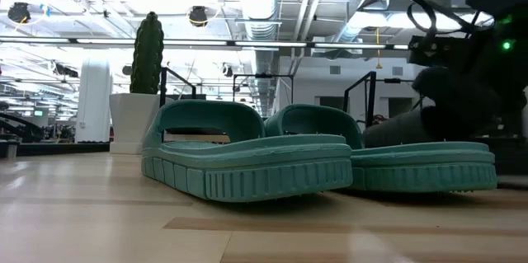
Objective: Pick and place slides into the shelf
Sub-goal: Put the black slides on the shelf
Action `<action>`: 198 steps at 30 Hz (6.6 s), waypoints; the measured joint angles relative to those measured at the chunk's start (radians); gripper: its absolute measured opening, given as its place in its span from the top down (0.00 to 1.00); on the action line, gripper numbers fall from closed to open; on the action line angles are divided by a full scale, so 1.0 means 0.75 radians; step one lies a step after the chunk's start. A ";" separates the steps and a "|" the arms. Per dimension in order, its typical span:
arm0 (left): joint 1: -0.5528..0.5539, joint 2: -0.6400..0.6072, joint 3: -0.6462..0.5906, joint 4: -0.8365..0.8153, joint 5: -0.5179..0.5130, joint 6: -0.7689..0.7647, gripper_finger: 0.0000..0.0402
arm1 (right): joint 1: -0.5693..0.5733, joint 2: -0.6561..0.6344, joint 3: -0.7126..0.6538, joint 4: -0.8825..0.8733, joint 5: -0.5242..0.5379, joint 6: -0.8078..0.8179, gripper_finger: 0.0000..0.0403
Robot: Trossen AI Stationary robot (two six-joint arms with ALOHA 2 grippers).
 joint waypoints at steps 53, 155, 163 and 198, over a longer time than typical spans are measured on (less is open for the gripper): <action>0.142 0.002 -0.001 0.301 -0.736 0.035 0.64 | -0.562 -0.173 1.196 -0.797 1.098 -0.768 1.00; -0.072 0.723 0.905 -0.730 -1.920 2.240 0.64 | -0.731 0.102 1.229 1.115 0.574 -2.138 0.99; -0.079 0.723 0.905 -0.808 -1.954 2.236 0.64 | -0.714 0.094 1.229 1.115 0.607 -2.283 0.99; -0.091 0.695 1.601 -0.878 -2.139 1.561 0.64 | -0.618 0.019 1.230 1.287 0.719 -2.552 0.99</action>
